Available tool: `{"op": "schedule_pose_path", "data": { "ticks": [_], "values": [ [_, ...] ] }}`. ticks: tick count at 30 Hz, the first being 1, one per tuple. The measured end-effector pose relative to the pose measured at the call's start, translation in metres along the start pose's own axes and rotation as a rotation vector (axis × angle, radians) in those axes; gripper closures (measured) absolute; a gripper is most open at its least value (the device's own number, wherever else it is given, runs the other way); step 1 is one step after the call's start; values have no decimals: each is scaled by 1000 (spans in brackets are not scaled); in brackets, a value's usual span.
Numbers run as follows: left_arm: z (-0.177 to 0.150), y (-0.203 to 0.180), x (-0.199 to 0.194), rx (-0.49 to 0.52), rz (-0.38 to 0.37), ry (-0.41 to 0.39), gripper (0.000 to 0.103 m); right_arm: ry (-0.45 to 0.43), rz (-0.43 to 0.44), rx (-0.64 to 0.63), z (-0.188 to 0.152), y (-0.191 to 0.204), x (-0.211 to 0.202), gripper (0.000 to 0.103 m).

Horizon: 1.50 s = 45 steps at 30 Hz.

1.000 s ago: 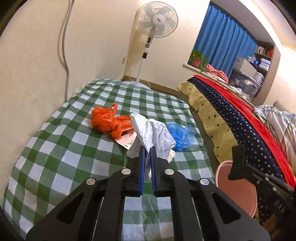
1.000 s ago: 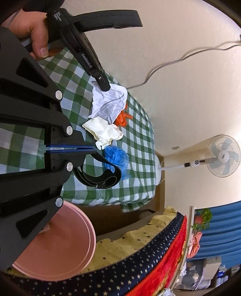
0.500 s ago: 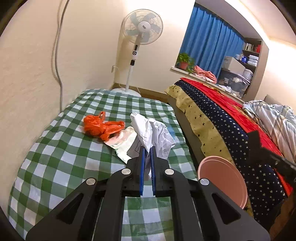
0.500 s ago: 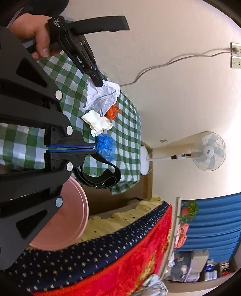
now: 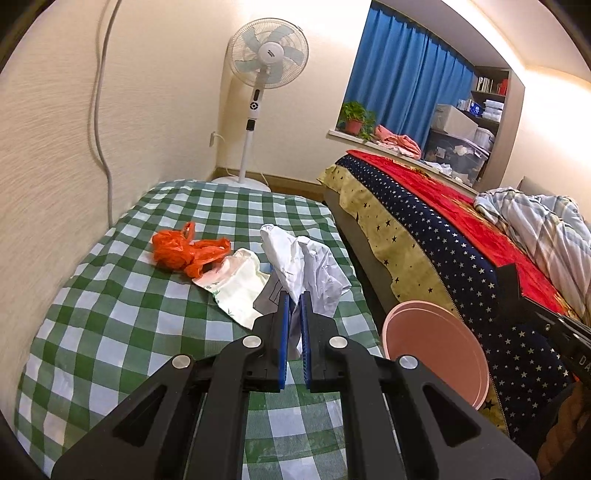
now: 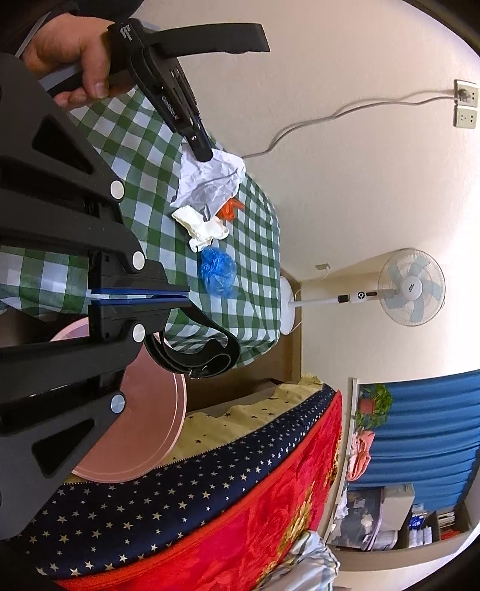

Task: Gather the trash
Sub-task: 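Carry the black strap and white paper over the pink bin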

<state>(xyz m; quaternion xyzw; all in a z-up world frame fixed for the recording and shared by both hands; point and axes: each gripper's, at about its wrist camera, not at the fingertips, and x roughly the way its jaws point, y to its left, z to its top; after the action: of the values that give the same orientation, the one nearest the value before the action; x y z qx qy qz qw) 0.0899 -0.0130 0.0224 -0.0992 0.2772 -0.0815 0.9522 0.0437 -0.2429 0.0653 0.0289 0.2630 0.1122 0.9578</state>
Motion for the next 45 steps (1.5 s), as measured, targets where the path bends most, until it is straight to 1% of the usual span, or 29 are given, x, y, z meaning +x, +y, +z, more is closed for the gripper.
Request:
{"op": "schedule_pose_path", "data": {
  "ticks": [13,23,45],
  "values": [
    [-5,-6,7,12,-6,12,97,-3,-21,18,-1,-3,4,102],
    [-7,-16,14,32,-14,18,97,-4,-69,23,0,-7,8,102],
    [-13,-37,42,53,-48,52,97,5,-159,98,2,-35,29,102]
  ]
}}
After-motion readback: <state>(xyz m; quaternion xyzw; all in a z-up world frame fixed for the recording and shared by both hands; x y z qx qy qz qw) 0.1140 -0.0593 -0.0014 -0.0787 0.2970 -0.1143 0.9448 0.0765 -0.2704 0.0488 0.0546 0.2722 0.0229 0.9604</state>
